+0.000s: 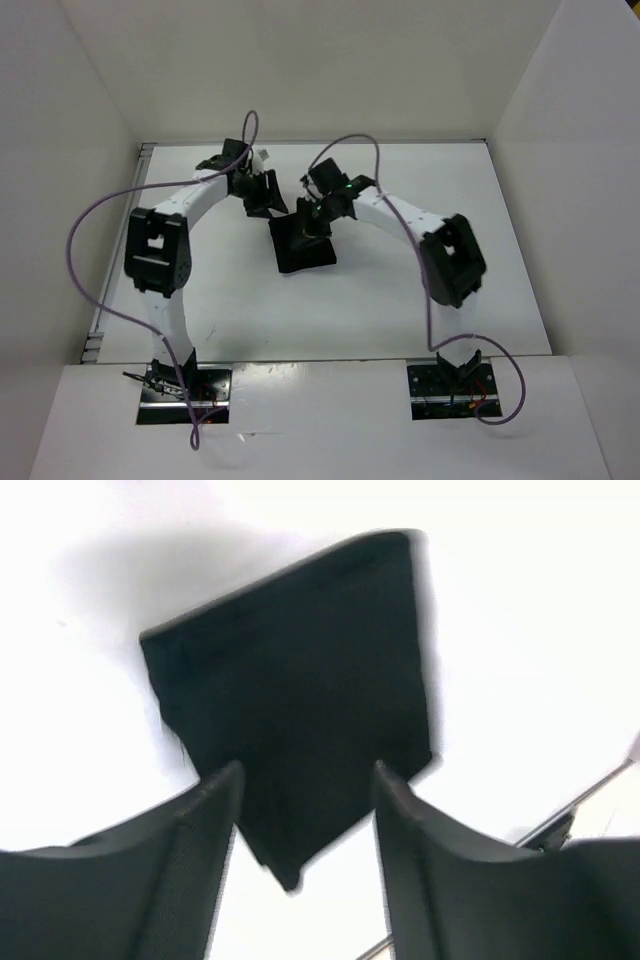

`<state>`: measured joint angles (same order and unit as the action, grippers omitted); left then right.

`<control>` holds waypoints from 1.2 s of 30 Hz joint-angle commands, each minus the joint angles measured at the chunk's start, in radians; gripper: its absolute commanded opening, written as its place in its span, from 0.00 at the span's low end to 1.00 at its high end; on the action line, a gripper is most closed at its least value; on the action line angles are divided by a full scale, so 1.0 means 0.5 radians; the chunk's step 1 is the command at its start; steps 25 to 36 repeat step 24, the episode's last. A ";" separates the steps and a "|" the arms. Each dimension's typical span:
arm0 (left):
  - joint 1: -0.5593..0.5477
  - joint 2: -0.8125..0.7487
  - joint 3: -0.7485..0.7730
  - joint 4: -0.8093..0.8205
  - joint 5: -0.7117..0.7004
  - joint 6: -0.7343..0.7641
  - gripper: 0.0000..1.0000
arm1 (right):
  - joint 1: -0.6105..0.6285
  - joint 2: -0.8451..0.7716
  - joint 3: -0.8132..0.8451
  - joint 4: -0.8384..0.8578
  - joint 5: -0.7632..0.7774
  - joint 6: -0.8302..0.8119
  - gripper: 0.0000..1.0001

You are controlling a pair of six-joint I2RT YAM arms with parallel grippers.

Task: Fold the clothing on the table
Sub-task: Fold the skirt

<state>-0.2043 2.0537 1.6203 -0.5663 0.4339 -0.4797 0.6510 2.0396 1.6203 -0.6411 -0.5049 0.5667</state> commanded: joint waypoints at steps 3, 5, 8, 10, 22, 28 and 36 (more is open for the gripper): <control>0.028 -0.891 -0.408 0.249 -0.143 -0.108 0.68 | -0.160 -0.774 -0.233 0.027 0.457 -0.069 0.41; 0.028 -1.090 -0.607 0.249 -0.162 -0.148 0.70 | -0.304 -0.958 -0.506 0.082 0.382 -0.093 0.48; 0.028 -1.281 -0.840 0.249 -0.162 -0.194 0.71 | -0.433 -1.130 -0.807 0.122 0.338 -0.112 0.52; 0.004 -1.440 -0.991 0.249 -0.214 -0.246 0.72 | -0.513 -1.234 -0.954 0.122 0.338 -0.112 0.54; -0.015 -1.708 -1.510 0.172 -0.546 -0.237 0.72 | -0.556 -1.385 -1.268 0.086 0.402 -0.093 0.80; -0.015 -1.708 -1.510 0.172 -0.546 -0.237 0.72 | -0.575 -1.385 -1.326 0.107 0.402 -0.093 1.00; -0.015 -1.708 -1.510 0.172 -0.546 -0.237 0.72 | -0.575 -1.385 -1.326 0.107 0.402 -0.093 1.00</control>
